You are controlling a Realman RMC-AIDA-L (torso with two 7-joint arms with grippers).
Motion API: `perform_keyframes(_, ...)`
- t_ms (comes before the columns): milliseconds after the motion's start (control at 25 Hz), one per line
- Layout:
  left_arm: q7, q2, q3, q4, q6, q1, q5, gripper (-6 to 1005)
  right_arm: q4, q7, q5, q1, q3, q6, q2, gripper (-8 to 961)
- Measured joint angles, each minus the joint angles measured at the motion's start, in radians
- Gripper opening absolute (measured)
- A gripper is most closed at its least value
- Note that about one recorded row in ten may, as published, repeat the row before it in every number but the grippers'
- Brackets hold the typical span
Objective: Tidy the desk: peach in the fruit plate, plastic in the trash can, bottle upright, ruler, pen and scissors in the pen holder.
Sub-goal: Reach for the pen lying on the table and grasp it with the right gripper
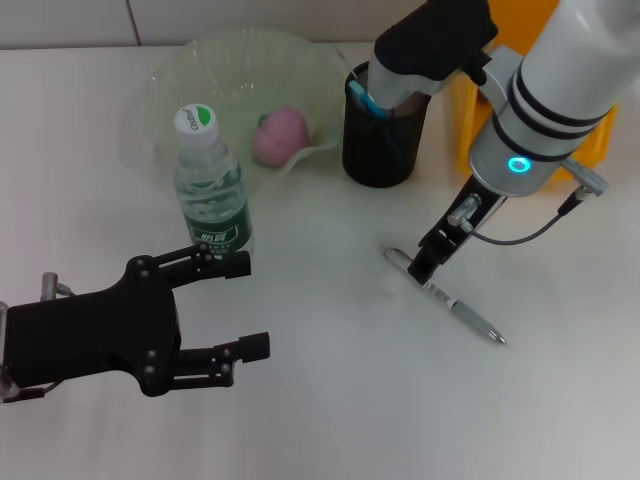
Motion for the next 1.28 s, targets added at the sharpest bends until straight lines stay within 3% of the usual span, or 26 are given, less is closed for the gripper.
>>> perform_keyframes(120, 0.0, -0.001, 0.0, -0.003, 0.0, -0.002, 0.001, 829, 0.014, 0.005, 0.003, 0.001, -0.005, 0.019, 0.0, 736)
perform_keyframes(360, 0.0, -0.002, 0.0, -0.004, -0.008, -0.005, 0.001, 829, 0.05, 0.006, 0.018, 0.005, -0.017, 0.049, 0.0, 527)
perform_keyframes(560, 0.0, -0.003, 0.0, -0.004, -0.013, -0.005, 0.001, 829, 0.083, 0.006, 0.039, 0.006, -0.024, 0.075, 0.0, 481)
perform_keyframes(1280, 0.0, -0.004, 0.0, -0.004, -0.024, -0.005, 0.0, 829, 0.15, 0.006, 0.069, 0.02, -0.044, 0.101, 0.0, 458)
